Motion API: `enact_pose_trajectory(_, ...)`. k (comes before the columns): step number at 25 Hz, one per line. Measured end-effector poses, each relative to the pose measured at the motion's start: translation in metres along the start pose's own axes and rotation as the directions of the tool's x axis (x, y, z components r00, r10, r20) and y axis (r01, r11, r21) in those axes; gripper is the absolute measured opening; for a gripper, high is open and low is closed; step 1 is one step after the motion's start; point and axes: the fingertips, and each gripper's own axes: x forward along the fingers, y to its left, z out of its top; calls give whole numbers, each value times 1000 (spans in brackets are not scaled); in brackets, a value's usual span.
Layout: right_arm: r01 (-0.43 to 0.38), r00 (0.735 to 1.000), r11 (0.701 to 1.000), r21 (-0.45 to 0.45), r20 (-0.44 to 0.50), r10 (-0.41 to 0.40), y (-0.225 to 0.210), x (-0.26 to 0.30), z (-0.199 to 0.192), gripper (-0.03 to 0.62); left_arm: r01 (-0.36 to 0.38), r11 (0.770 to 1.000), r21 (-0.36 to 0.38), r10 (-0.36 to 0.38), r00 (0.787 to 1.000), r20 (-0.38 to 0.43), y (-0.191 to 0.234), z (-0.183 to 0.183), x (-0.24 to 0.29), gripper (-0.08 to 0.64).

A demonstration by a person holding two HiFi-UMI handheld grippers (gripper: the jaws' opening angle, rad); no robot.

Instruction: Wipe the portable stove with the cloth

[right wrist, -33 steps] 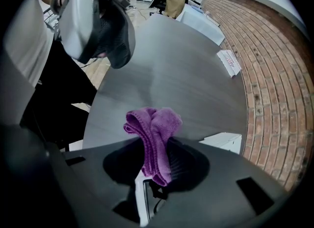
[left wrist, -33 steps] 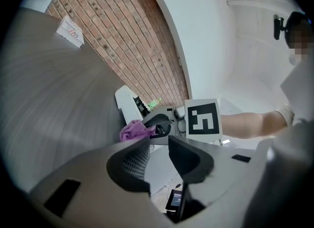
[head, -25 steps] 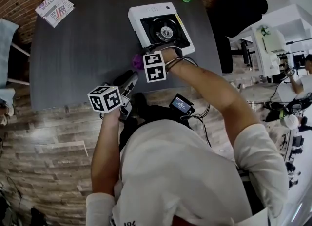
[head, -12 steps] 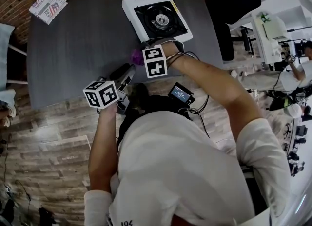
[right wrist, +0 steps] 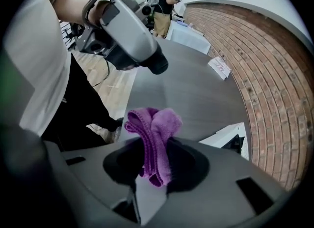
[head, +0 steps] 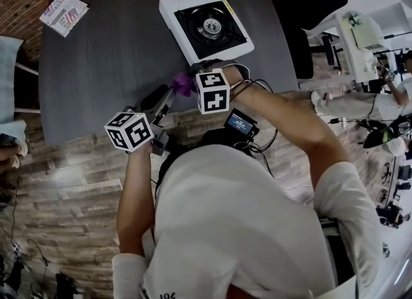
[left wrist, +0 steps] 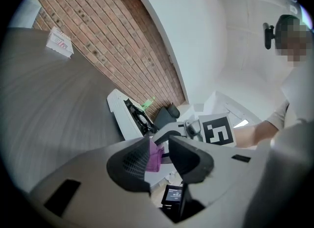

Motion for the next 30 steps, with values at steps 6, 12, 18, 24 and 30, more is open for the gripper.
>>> enact_pose_trajectory(6,-9,995,995,99,105,-1,16,-26,-4,124,-1,1000,24,0,999,33,-26,4,4,118)
enact_pose_trajectory(12,15,979,981,192,195,-53,28,-60,-31,124,-8,1000,29,6,998,59,-62,-7,20,118)
enact_pose_trajectory(18,54,937,937,345,308,-167,37,-105,-63,124,-1,998,66,-3,998,66,-107,-24,27,118)
enact_pose_trajectory(24,61,852,838,543,409,-327,55,-162,-112,124,-20,996,88,11,995,98,-156,-44,29,118)
enact_pose_trajectory(30,14,755,746,666,483,-445,78,-206,-160,123,-53,992,116,35,989,147,-206,-65,28,118)
